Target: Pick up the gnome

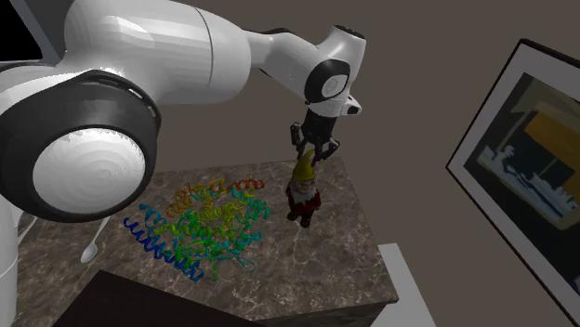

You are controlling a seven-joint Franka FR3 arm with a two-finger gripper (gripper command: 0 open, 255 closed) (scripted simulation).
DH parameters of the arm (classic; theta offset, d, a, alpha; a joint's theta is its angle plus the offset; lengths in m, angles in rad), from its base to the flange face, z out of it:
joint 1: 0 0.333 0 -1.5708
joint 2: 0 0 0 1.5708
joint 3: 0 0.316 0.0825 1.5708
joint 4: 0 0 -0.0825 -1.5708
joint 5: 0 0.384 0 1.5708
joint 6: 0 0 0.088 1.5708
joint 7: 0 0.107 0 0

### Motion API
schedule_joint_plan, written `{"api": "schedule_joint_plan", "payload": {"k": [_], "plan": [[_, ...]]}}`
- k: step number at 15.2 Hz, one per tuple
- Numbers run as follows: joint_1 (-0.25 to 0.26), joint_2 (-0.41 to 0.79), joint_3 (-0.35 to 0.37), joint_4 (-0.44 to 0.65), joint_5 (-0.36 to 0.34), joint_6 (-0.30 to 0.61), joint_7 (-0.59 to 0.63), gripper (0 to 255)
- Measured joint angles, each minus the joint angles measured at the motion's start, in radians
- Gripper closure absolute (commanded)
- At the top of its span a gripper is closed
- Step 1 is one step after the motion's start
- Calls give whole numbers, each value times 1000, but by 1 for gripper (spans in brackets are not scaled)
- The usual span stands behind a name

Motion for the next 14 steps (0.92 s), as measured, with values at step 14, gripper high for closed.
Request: {"api": "schedule_joint_plan", "payload": {"k": [14], "plan": [[-3, -25, -4, 76, -10, -102, 20, 255]]}}
